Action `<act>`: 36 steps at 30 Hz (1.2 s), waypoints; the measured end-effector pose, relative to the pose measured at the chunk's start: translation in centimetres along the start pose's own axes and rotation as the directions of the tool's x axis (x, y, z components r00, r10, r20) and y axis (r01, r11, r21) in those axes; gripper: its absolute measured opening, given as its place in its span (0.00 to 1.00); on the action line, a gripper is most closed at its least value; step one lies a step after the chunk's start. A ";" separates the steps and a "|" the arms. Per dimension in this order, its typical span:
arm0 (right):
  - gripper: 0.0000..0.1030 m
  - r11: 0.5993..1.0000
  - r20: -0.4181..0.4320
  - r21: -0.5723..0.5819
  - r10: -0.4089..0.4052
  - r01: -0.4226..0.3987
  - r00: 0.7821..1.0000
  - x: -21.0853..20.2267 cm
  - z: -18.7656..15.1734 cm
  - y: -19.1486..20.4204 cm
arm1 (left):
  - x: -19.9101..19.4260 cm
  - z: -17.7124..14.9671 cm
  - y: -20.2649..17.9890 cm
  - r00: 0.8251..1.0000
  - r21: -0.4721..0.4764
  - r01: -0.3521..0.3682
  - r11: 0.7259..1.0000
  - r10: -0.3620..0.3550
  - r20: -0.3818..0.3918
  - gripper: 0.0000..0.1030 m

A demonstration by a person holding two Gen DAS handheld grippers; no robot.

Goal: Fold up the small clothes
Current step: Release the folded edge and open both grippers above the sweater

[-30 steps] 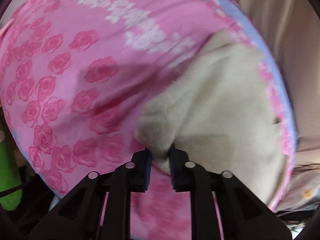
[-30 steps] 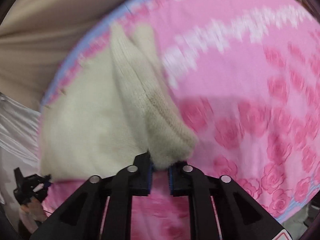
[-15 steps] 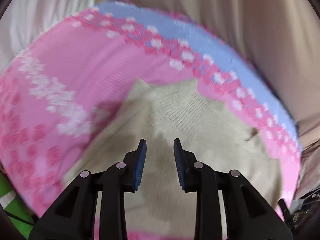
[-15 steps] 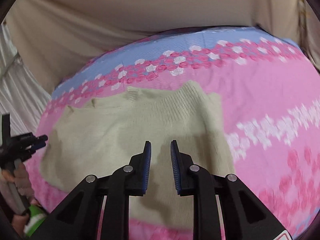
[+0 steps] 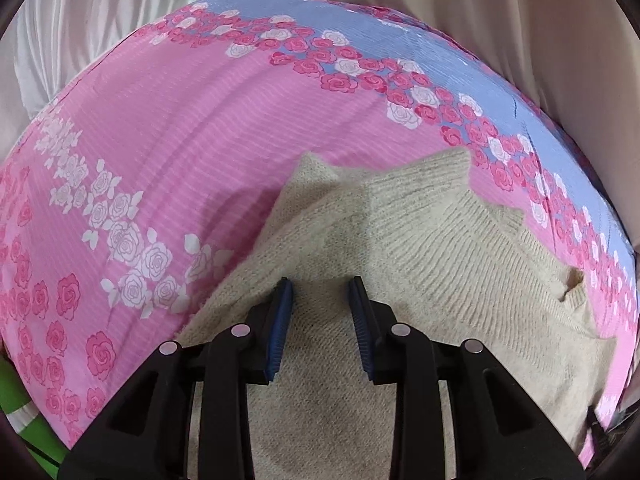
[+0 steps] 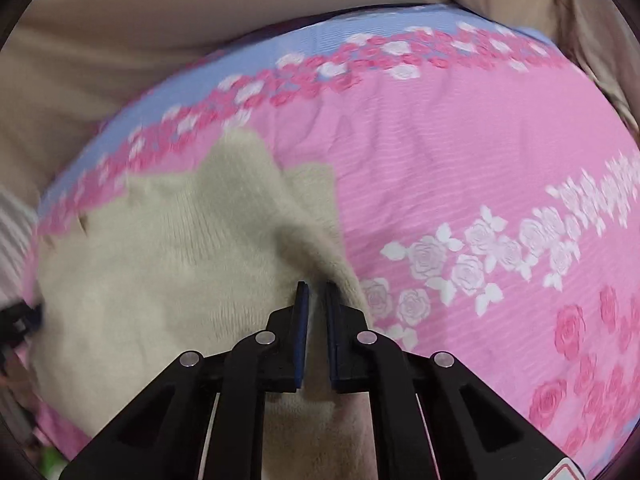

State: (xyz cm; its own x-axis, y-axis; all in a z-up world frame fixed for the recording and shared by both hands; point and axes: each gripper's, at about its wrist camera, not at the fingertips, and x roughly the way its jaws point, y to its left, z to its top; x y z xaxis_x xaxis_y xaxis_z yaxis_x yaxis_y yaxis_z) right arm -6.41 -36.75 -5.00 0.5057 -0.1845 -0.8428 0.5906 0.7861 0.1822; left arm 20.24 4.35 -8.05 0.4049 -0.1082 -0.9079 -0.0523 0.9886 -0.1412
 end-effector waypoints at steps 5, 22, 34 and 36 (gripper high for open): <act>0.06 0.984 -0.045 -0.162 -0.081 0.073 0.996 1.9 -0.8 1.8 | 0.0 -0.3 -0.3 1.000 0.038 -0.015 0.999 0.014 0.007 0.29; 0.02 1.000 -0.065 -0.017 -0.024 0.022 0.998 -0.5 -3.5 -0.8 | -2.6 -4.0 1.7 1.000 0.087 -0.013 0.996 0.013 0.006 0.34; 0.20 0.995 0.001 -0.098 0.023 -0.023 1.000 -4.8 -6.2 2.1 | -5.5 -6.4 9.0 0.994 -0.206 0.102 0.973 -0.108 -0.018 0.37; 0.21 0.989 0.007 -0.141 0.046 -0.044 0.999 -6.0 -7.1 3.3 | -5.9 -6.8 10.1 0.991 -0.270 0.130 0.954 -0.133 0.006 0.39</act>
State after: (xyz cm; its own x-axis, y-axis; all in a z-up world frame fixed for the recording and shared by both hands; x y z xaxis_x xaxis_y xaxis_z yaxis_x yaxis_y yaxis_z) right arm -11.91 -28.87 -2.97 0.5365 -0.1522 -0.8301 0.4732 0.8687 0.1465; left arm 11.15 14.29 -6.76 0.4134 -0.2382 -0.8788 -0.2436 0.9010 -0.3588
